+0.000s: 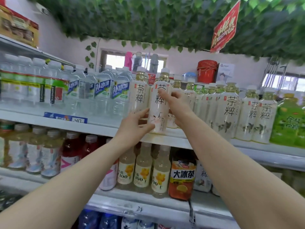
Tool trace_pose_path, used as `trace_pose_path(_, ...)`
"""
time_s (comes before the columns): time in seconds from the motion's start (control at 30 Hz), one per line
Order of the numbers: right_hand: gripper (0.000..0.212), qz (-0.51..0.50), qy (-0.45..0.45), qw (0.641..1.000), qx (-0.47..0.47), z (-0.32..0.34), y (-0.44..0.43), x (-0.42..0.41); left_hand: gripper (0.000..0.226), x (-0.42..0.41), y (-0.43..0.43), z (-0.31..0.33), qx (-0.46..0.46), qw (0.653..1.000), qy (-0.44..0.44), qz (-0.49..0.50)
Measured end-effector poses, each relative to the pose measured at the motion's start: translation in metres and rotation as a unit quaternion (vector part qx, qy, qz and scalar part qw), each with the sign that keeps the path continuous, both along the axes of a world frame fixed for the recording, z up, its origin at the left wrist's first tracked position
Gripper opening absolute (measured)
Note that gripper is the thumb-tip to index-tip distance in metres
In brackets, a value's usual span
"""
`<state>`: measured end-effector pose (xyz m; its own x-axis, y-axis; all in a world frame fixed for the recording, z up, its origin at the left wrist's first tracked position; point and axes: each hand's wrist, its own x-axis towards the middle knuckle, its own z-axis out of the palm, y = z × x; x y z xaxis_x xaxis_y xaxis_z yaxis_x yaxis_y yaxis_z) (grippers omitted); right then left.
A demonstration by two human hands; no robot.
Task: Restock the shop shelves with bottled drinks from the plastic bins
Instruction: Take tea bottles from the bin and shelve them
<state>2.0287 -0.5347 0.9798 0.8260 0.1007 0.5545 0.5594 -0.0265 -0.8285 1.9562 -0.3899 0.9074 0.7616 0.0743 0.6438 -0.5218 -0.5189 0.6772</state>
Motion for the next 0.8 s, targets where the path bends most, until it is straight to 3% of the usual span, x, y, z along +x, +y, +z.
trace_pose_path(0.33, 0.042, -0.07, -0.032, 0.997, -0.006, -0.005, 0.012, 0.018, 0.07, 0.029, 0.002, -0.007, 0.05, 0.999, 0.002, 0.005)
trace_pose_path(0.5, 0.041, -0.007, 0.005, 1.0, 0.008, -0.012, 0.004, 0.015, 0.066, 0.034, 0.003, -0.012, 0.064, 0.998, -0.005, 0.011)
trace_pose_path(0.67, 0.043, -0.001, 0.053, 0.991, -0.12, -0.05, -0.019, 0.018, 0.068, 0.039, 0.007, -0.015, 0.084, 0.996, -0.005, 0.012)
trace_pose_path(0.8, 0.039, -0.027, 0.031, 0.989, -0.145, -0.061, -0.019, 0.021, 0.068, 0.043, 0.006, -0.016, 0.103, 0.994, -0.004, 0.025)
